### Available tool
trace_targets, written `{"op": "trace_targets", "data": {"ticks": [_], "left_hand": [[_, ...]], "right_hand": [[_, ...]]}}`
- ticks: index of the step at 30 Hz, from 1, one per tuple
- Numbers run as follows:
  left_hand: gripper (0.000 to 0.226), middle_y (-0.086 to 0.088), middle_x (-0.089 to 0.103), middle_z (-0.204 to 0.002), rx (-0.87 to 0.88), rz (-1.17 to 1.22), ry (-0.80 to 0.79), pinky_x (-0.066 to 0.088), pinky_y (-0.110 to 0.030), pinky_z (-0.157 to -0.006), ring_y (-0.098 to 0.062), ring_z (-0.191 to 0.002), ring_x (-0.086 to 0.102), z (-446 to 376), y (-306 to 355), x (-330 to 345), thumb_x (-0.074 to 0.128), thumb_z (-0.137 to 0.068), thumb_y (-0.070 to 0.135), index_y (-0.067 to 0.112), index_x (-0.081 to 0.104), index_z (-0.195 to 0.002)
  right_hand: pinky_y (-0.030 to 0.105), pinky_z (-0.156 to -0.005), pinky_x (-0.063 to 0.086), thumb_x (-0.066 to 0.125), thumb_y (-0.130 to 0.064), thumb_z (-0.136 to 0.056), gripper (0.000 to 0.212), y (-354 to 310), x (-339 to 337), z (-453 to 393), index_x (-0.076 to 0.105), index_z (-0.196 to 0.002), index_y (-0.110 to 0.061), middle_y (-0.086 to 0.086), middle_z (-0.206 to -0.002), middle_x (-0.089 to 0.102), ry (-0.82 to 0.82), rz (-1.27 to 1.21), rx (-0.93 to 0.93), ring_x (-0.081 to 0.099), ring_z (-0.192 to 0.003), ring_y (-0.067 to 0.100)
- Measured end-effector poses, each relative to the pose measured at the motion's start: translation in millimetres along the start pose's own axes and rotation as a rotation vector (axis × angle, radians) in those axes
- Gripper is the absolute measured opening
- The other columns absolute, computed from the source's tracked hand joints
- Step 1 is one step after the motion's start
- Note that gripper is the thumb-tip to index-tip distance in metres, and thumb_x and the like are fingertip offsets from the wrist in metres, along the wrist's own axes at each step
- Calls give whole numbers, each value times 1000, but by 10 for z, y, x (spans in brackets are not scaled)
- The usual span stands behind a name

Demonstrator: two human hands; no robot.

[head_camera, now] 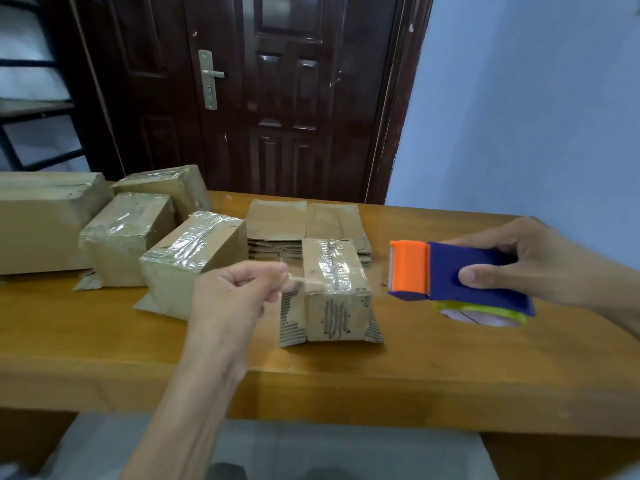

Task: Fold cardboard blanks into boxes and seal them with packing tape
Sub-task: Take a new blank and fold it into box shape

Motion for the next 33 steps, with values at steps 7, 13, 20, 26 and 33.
{"op": "trace_targets", "data": {"ticks": [7, 13, 20, 26, 33], "left_hand": [[13, -1, 73, -66, -56, -35, -9, 43, -23, -57, -2, -57, 56, 10, -100, 60, 82, -86, 22, 18, 85, -74], [20, -5, 71, -64, -31, -56, 5, 44, -20, -65, 0, -54, 55, -9, -161, 42, 81, -87, 23, 13, 83, -70], [20, 3, 68, -59, -29, -111, -38, 43, -18, -66, 4, -54, 54, -55, -240, 72, 76, -92, 21, 10, 81, -76], [18, 6, 70, -59, -60, -164, -52, 45, -24, -74, 7, -53, 55, -136, -363, 137, 74, -94, 23, 10, 80, -82], [20, 3, 77, -74, -69, -251, -104, 47, -14, -64, 5, -60, 60, -298, -486, 203, 67, -100, 26, 12, 78, -90]], "right_hand": [[27, -69, 59, 70, -34, -86, 23, 147, -175, -220, 80, -106, -42, 4, -89, 81, -8, 29, 28, 76, -77, 23], [22, -60, 53, 65, -32, -93, 17, 268, -125, -390, 81, -98, -33, 4, -85, 79, -45, 48, 11, 74, -69, 21], [24, -60, 52, 66, -38, -90, 17, 467, -57, -442, 82, -95, -34, 5, -82, 79, -15, -3, 35, 72, -66, 22], [23, -60, 52, 70, -38, -90, 20, 618, 47, -502, 84, -98, -25, 5, -82, 79, -25, -11, 75, 73, -67, 20], [27, -64, 53, 68, -47, -88, 33, 746, 107, -630, 82, -104, -22, -1, -85, 80, -56, 23, 141, 75, -73, 18]]}}
Point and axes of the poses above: each hand's wrist, its own z-axis away from the middle knuckle, its own x-axis out of the palm, y = z × x, the point moved 1 cm from there along -z, towards the middle knuckle
